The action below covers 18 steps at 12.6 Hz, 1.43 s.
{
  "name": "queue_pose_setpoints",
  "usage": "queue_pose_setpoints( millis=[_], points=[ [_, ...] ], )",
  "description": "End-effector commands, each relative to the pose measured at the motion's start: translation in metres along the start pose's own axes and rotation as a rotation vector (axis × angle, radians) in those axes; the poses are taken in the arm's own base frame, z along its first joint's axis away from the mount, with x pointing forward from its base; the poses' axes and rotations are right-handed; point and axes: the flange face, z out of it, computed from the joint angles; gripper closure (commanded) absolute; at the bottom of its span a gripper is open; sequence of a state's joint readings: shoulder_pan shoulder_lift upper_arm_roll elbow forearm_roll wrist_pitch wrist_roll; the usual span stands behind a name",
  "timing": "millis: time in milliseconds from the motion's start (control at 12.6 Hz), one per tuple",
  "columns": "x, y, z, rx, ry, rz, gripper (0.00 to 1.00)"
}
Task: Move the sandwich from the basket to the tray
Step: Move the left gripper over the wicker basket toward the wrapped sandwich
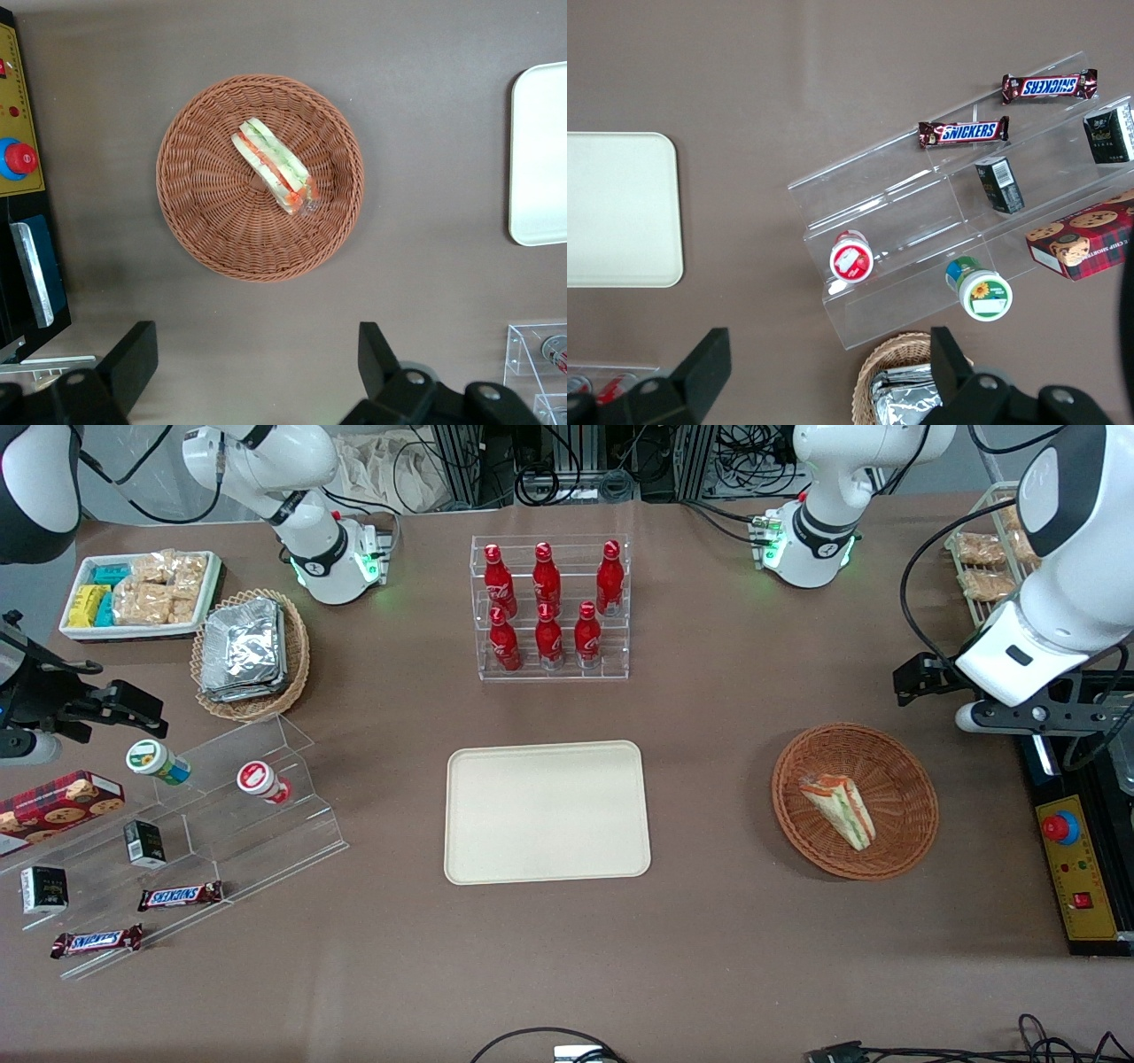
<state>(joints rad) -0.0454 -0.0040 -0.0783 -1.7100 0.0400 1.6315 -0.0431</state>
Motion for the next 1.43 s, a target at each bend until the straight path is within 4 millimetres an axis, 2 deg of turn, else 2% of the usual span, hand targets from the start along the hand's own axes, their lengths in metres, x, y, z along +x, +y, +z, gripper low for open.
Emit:
queue_pose_setpoints(
  millis=[0,794,873,952,1111,1190,1349],
  points=[
    [-0.001,-0.001,-0.002,-0.012,-0.009,0.000,0.00],
    [0.000,-0.005,-0.002,-0.010,-0.014,-0.011,0.00],
    [-0.001,-0.021,-0.001,-0.015,-0.021,-0.050,0.00],
    [-0.002,-0.026,0.002,-0.015,-0.040,-0.073,0.00],
    [-0.003,-0.051,0.010,-0.021,-0.072,-0.195,0.00],
    [-0.001,-0.062,0.021,-0.030,-0.097,-0.264,0.00],
    [0.011,-0.071,0.053,-0.074,-0.159,-0.406,0.01]
  ],
)
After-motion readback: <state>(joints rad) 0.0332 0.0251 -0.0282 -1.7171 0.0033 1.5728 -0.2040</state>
